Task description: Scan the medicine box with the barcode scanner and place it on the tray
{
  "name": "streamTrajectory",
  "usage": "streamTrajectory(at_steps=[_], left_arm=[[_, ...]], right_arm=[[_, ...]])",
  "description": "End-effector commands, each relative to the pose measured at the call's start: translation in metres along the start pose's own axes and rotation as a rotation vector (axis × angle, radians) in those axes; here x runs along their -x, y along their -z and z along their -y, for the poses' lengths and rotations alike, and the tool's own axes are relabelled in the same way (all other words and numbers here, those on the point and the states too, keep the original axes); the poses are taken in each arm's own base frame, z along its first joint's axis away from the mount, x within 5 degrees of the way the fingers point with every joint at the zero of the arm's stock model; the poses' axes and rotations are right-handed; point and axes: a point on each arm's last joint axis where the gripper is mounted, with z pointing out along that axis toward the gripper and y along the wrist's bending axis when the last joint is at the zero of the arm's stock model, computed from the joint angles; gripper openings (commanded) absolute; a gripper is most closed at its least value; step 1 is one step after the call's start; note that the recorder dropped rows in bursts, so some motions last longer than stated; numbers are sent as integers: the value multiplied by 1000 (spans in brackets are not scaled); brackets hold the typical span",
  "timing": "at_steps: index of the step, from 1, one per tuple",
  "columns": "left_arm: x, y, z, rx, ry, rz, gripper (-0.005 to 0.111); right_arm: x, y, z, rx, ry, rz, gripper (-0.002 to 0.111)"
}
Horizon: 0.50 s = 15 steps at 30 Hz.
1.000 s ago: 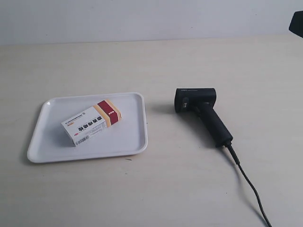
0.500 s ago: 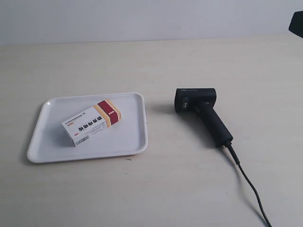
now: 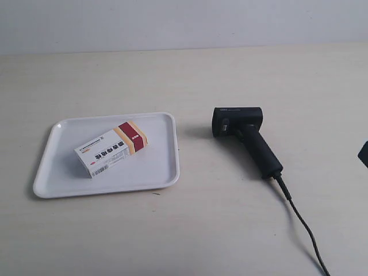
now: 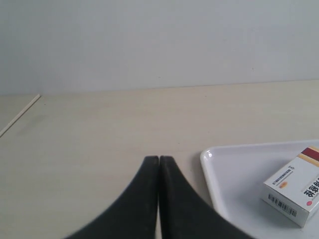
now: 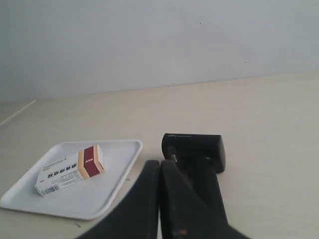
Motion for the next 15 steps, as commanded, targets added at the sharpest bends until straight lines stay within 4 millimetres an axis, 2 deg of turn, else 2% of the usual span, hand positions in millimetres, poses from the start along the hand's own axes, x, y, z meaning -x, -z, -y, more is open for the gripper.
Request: streamTrajectory(at_steps=[1,4,5,10,15], left_arm=[[-1,0,0,1,6,2,3],[-1,0,0,1,6,2,3],[-1,0,0,1,6,2,3],[-1,0,0,1,6,2,3],[-1,0,0,1,6,2,3]], right_arm=[[1,7,0,20,11,88,0],[7,12,6,-68,24,179,0],[7,14,14,-195,20,195,0],[11,25,29,-490,-7,304,0],[6,29,32,-578,95,250,0]])
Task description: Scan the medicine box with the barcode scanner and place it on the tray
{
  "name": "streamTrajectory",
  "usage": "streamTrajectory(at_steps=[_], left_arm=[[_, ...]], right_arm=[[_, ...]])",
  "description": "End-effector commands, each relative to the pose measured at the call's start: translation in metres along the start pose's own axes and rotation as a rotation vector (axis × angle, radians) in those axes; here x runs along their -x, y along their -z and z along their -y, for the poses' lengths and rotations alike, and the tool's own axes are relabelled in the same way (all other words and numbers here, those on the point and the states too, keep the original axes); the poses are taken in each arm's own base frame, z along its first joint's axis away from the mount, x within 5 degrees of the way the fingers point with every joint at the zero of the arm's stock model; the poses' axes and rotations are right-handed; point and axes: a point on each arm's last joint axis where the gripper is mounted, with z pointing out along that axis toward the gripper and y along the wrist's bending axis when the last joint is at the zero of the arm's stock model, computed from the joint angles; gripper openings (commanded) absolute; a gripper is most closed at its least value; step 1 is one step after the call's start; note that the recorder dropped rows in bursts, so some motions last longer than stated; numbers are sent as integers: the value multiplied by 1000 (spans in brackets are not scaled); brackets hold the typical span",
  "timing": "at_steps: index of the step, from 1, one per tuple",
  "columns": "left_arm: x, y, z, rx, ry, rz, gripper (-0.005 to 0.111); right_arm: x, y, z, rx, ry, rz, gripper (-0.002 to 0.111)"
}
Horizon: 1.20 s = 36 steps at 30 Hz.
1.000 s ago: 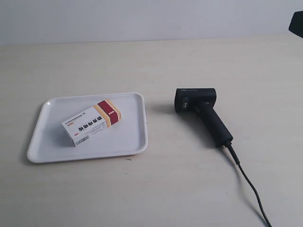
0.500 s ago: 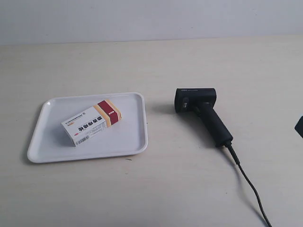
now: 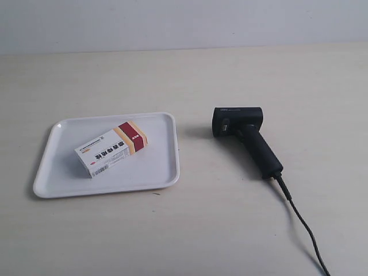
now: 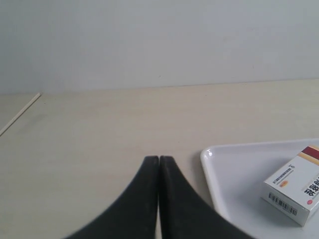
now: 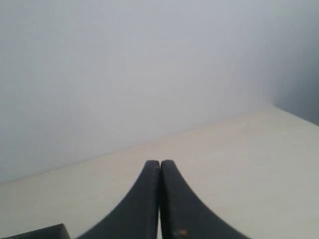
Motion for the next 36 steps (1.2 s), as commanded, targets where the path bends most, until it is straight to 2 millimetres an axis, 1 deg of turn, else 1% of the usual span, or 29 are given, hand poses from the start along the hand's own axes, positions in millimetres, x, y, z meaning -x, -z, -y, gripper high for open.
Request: streamTrajectory(at_steps=[1,5,36], left_arm=[[0,0,0,1,6,6,3],[0,0,0,1,6,6,3],[0,0,0,1,6,6,3]], right_arm=[[-6,2,3,-37,111,-49,0],[-8,2,3,-39,110,-70,0],[-8,2,3,-39,109,-72,0]])
